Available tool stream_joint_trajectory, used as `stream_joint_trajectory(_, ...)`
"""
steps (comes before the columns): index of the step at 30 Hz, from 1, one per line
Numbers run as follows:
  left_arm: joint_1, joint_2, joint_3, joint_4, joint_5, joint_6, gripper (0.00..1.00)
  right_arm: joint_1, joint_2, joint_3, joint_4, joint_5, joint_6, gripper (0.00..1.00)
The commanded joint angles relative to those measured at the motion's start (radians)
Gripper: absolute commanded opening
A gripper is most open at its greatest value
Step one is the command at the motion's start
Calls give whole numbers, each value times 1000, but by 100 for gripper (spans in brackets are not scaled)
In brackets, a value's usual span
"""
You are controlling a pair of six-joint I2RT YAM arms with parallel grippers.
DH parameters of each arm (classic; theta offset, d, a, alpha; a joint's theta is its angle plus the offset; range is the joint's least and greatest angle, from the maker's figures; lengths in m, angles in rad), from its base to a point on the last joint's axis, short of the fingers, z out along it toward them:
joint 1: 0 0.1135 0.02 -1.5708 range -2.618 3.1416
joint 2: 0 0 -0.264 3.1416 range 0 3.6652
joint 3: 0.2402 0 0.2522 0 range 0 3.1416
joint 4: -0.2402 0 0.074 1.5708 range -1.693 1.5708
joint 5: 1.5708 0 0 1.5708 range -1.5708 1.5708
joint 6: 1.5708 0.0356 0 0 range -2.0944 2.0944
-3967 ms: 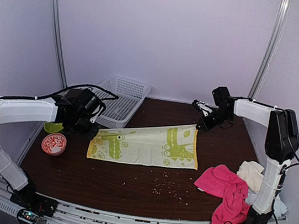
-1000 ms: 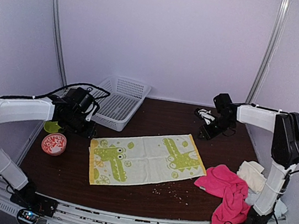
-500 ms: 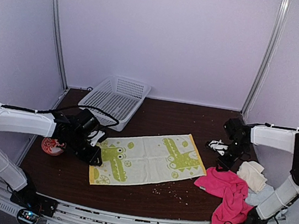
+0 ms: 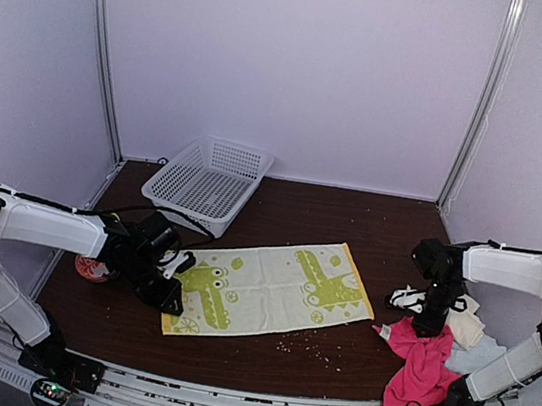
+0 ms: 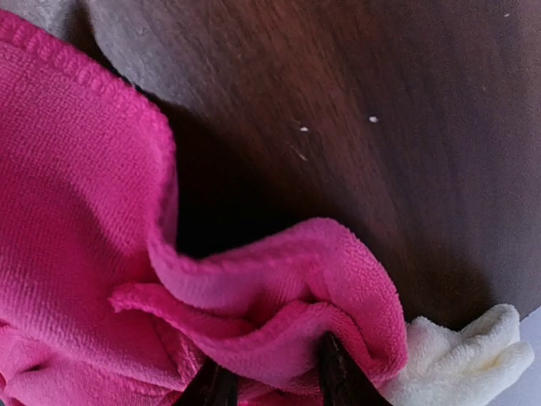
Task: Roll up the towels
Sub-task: Adjust the towel from the towel pile, then move the towel to the center of the board.
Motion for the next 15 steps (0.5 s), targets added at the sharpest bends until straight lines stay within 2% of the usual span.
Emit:
stream_joint_trajectory(1,-29,9,-7,32,41,-20,19,-1,-34,137,-85,-45,-51,37)
stream_joint_trajectory(5,-47,22,-4,28,44,-34,17,51,10,243,-57,-258,-9,40)
stream_joint_trajectory(9,-53,27,-22,-6,26,-66,16,129,78,248,67,-315,75,38)
stream_joint_trajectory(15,-53,37,-61,-76,-36,-134,16,178,202,250,159,-338,111,30)
